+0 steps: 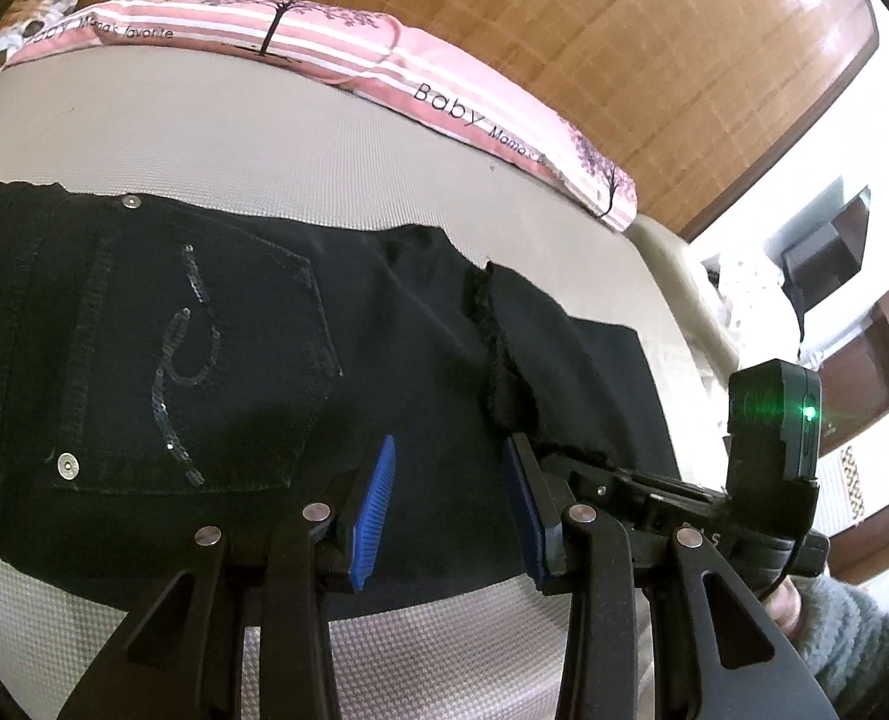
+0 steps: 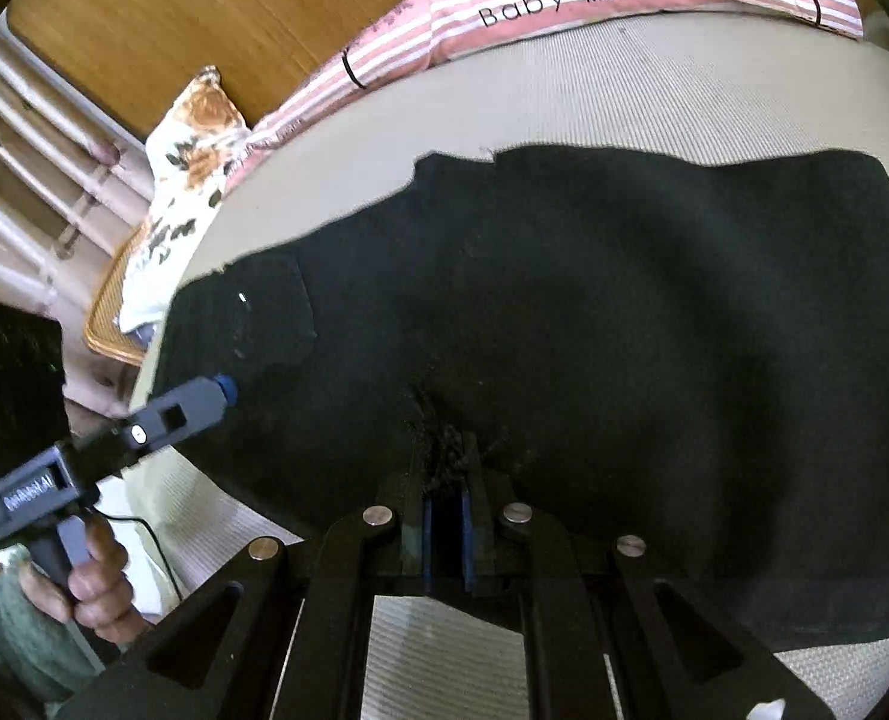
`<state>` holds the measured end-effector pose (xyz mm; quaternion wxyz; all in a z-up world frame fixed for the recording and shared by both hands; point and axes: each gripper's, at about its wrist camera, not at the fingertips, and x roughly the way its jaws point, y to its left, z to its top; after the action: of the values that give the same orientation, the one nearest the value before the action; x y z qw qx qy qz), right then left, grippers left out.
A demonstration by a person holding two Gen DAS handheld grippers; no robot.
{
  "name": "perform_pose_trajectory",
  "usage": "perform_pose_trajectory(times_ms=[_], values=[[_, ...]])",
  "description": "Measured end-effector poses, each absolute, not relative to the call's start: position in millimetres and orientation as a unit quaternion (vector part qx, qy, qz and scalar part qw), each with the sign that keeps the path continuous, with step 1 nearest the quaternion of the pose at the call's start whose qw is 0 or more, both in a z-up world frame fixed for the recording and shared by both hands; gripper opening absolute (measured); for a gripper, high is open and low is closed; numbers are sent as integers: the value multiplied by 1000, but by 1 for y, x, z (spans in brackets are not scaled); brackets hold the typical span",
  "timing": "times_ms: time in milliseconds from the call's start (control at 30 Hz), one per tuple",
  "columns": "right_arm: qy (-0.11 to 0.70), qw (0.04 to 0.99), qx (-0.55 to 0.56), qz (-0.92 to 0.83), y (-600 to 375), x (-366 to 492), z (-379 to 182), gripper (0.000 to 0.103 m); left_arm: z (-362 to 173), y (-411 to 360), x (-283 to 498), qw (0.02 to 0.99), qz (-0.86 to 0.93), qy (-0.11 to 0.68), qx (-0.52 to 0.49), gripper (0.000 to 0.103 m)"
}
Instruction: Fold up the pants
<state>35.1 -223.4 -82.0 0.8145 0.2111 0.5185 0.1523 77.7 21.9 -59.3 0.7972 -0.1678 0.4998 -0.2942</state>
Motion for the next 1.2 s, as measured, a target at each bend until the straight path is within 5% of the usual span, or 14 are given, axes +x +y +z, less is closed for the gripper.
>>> perform_pose_trajectory(times_ms=[267,367,433,733,1200], values=[[527,812,184,172,-193,48,-84,12,-54,35,82,793,-295,497,-191,39],[530,812,170,174,-187,46,-91,25,-56,31,81,782,-301,510,-191,39],[530,813,163,179,-187,42,-81,50,-56,27,80,773,-310,518,-195,39],[455,853,231,113,-263,9,-29,54,-72,1,87,695,-344,579,-253,41],[441,839,313,69,-305,-8,-43,54,-117,-5,92,641,-262,659,-293,41]])
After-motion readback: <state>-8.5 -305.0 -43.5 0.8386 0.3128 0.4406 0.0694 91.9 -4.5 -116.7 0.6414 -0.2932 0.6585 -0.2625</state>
